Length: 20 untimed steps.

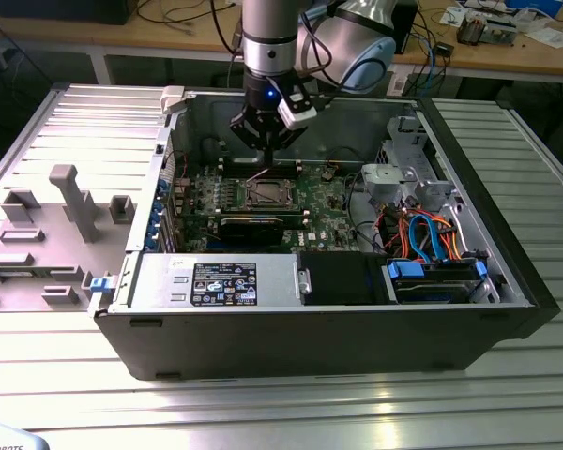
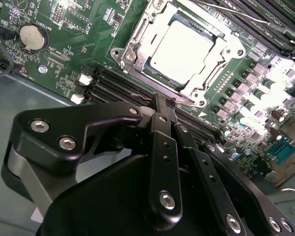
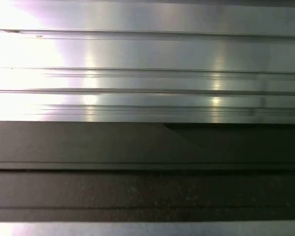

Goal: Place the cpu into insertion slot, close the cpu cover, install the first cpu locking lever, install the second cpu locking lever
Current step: 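Install the first cpu locking lever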

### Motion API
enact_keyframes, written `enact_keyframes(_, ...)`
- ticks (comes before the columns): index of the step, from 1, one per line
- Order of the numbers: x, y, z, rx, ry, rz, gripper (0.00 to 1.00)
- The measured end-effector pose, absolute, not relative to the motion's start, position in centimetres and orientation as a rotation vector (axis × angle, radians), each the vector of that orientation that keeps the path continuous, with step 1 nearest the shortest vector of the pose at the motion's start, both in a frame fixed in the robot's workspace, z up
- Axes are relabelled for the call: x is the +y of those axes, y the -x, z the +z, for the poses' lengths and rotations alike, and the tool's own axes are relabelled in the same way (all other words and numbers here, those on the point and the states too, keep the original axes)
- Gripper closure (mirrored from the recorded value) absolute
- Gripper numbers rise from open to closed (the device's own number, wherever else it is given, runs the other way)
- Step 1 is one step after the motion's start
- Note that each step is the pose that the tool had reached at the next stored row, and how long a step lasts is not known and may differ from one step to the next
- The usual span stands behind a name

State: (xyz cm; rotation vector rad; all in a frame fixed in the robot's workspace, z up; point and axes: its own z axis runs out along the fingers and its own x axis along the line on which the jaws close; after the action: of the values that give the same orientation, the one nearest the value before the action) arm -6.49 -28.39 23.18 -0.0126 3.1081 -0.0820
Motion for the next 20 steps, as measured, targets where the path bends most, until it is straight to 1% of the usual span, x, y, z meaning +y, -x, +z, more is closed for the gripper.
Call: enact_keyframes(20, -28.39, 5.55, 22.43, 3.109, -0.022, -0.081, 0.89)
